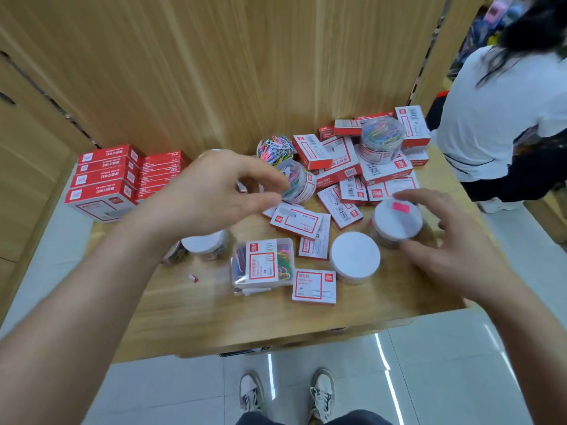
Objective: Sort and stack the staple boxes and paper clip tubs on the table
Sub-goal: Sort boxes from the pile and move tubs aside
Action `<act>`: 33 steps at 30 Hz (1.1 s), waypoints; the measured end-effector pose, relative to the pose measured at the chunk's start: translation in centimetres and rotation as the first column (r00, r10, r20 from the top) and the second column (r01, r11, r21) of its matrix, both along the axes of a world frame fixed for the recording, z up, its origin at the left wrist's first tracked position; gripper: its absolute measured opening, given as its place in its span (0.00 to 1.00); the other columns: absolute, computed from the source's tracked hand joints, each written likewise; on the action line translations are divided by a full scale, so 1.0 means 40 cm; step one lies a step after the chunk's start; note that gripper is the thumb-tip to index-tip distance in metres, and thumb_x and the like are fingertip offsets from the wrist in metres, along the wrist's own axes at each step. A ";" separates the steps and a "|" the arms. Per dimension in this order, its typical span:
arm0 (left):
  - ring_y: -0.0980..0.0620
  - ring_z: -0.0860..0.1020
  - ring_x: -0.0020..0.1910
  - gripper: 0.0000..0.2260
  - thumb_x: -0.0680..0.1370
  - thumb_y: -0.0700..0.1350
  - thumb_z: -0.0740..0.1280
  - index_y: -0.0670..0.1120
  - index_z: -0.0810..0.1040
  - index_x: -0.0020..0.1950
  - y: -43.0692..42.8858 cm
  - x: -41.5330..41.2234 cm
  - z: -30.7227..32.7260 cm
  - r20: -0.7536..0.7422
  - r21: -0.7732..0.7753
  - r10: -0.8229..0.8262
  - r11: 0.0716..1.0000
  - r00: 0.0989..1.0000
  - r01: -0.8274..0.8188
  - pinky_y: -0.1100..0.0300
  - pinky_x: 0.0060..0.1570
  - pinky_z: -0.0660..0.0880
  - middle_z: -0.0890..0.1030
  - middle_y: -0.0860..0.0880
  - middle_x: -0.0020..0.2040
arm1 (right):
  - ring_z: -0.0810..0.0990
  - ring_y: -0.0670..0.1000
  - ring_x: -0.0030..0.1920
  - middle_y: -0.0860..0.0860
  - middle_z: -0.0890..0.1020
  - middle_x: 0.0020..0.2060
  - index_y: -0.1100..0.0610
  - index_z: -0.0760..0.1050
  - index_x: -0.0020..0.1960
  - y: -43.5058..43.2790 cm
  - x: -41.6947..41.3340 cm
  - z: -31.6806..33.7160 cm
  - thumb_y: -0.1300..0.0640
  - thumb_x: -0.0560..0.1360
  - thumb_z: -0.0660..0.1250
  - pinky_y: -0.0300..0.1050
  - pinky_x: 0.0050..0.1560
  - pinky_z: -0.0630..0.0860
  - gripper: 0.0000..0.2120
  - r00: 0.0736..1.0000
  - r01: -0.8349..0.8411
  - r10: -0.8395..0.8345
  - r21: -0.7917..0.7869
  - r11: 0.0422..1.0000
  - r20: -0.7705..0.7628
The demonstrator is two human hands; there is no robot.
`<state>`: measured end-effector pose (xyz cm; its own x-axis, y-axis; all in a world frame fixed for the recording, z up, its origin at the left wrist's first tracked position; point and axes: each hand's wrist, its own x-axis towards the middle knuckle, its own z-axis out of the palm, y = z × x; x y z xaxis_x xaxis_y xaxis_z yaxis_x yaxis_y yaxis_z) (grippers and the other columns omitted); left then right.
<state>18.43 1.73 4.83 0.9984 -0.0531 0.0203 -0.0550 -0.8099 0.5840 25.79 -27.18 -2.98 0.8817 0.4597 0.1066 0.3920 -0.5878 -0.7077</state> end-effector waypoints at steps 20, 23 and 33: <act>0.52 0.74 0.53 0.17 0.69 0.48 0.72 0.55 0.79 0.57 0.094 0.034 -0.102 -0.123 0.474 -0.134 0.862 0.983 0.177 0.57 0.45 0.72 0.75 0.54 0.52 | 0.62 0.56 0.61 0.51 0.70 0.55 0.51 0.75 0.55 0.303 0.033 0.083 0.36 0.65 0.71 0.54 0.57 0.63 0.26 0.901 -0.270 0.433 -0.737 0.620 0.034; 0.52 0.75 0.53 0.17 0.68 0.50 0.72 0.56 0.78 0.57 0.093 0.032 -0.111 -0.099 0.445 -0.149 0.878 0.984 0.177 0.52 0.47 0.75 0.77 0.56 0.53 | 0.63 0.56 0.60 0.51 0.70 0.53 0.50 0.73 0.53 0.318 0.038 0.081 0.34 0.62 0.72 0.54 0.57 0.64 0.27 0.901 -0.284 0.434 -0.735 0.615 0.015; 0.60 0.76 0.47 0.19 0.65 0.49 0.74 0.54 0.80 0.56 0.099 0.000 -0.089 0.007 0.051 0.053 0.997 0.999 -0.053 0.68 0.45 0.72 0.79 0.56 0.48 | 0.78 0.51 0.34 0.51 0.80 0.36 0.52 0.74 0.46 0.275 0.075 0.103 0.58 0.66 0.77 0.45 0.33 0.72 0.14 0.939 -0.184 0.197 0.070 0.980 -0.284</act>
